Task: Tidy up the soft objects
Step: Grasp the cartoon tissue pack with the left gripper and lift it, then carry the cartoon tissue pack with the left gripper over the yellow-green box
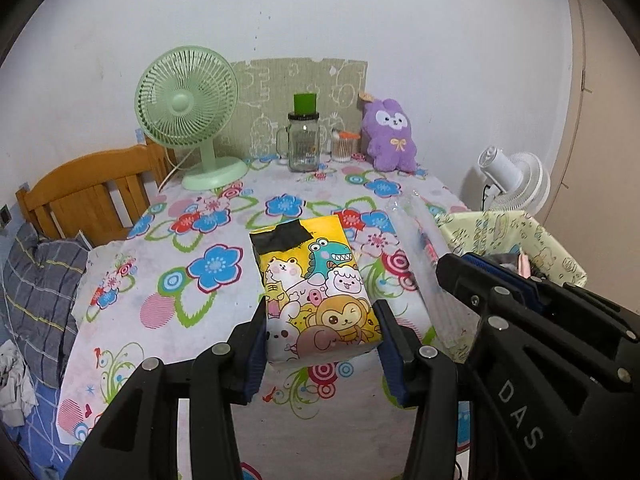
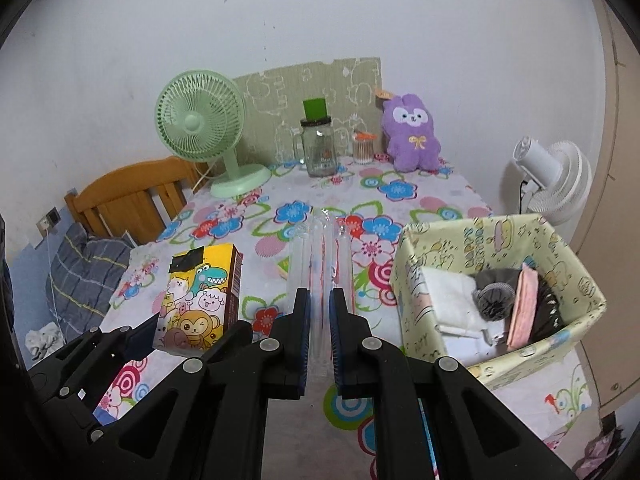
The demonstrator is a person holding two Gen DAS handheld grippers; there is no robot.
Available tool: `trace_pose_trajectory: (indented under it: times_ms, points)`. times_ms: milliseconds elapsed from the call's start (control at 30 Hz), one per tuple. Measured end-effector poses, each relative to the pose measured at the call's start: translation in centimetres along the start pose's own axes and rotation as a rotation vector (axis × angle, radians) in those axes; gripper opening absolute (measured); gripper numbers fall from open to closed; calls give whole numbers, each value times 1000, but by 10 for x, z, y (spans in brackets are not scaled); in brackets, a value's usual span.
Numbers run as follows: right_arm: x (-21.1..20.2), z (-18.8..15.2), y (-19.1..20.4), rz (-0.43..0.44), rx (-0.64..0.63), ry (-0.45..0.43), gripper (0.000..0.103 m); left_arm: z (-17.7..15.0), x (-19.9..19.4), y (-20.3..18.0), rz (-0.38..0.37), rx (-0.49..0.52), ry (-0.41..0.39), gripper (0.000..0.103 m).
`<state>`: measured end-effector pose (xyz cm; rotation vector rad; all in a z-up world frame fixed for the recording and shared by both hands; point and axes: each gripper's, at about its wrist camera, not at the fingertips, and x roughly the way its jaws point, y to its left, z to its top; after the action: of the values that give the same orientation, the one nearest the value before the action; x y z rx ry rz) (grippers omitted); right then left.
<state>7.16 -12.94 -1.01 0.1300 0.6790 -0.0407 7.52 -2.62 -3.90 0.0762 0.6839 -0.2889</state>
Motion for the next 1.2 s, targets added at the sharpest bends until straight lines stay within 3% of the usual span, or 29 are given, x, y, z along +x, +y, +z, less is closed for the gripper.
trace_pose_trajectory:
  times_ms: [500,1200]
  points:
    - [-20,19,-24,17,7,-42,12,16,-17,-25,30,-10,-55,50]
    - [-30,38,-95,-77,53,-94,12,44,3,-96,-67,60,-87,50]
